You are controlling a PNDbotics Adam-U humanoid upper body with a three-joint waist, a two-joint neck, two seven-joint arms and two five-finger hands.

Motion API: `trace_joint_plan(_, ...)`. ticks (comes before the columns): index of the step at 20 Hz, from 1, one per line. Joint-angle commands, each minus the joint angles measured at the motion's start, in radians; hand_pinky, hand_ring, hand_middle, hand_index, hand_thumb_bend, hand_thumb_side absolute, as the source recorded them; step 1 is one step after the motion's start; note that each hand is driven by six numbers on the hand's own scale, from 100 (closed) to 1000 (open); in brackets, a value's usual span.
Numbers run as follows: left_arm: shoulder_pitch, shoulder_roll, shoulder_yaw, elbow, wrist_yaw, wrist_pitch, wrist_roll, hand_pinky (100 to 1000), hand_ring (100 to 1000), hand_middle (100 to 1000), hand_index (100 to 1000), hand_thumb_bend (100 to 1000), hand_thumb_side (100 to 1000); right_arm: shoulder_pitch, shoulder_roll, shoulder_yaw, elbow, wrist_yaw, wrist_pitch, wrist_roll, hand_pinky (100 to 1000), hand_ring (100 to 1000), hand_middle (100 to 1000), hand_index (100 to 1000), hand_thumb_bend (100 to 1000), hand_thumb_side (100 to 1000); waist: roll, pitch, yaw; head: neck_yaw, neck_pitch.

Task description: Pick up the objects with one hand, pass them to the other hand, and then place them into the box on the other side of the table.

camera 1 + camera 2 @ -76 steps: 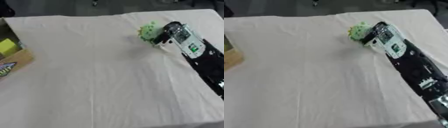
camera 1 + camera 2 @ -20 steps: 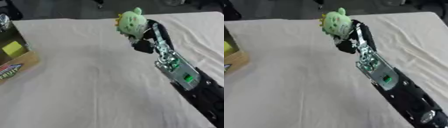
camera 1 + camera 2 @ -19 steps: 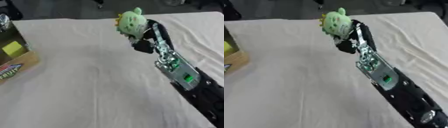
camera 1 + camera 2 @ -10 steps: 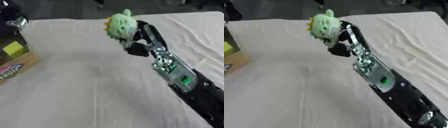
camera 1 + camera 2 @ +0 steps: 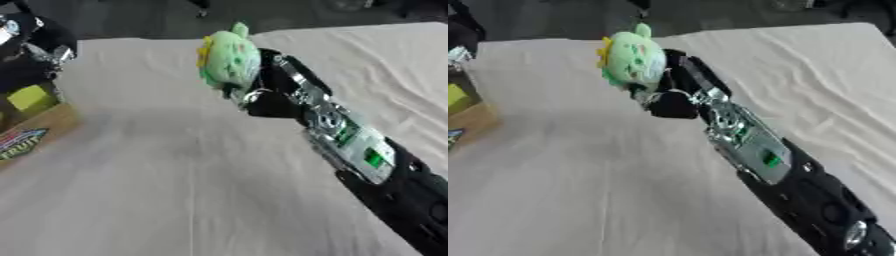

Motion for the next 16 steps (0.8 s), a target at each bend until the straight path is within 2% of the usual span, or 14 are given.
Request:
trace_joint_plan(1,-0.032,0.026,-0.012,-0.032,0.013,0.0,-0.03,585,708,633,800,149,704,-0.019,0.003,-0.003,-0.009,-0.016,-0.013,0.035,651,519,469,557,100,100,0.004,-0.016,0.003,0.001,-0.015)
trace_joint_plan(9,-0.087,0.011,-0.075,-0.097,0.006,0.003,-0.105,596,712,642,806,157,690,-0.026,0.022,0.012,0.008,0.021,-0.005,0.068,665,523,470,558,100,100,0.008,-0.018,0.006,0.002,-0.017)
trace_joint_plan(16,-0.131,-0.01,-0.123,-0.106,-0.043,0.003,-0.168,616,723,652,811,197,615,-0.023,0.019,0.021,0.005,0.063,0.001,0.085,669,524,470,557,100,100,0.01,-0.019,0.007,0.003,-0.015)
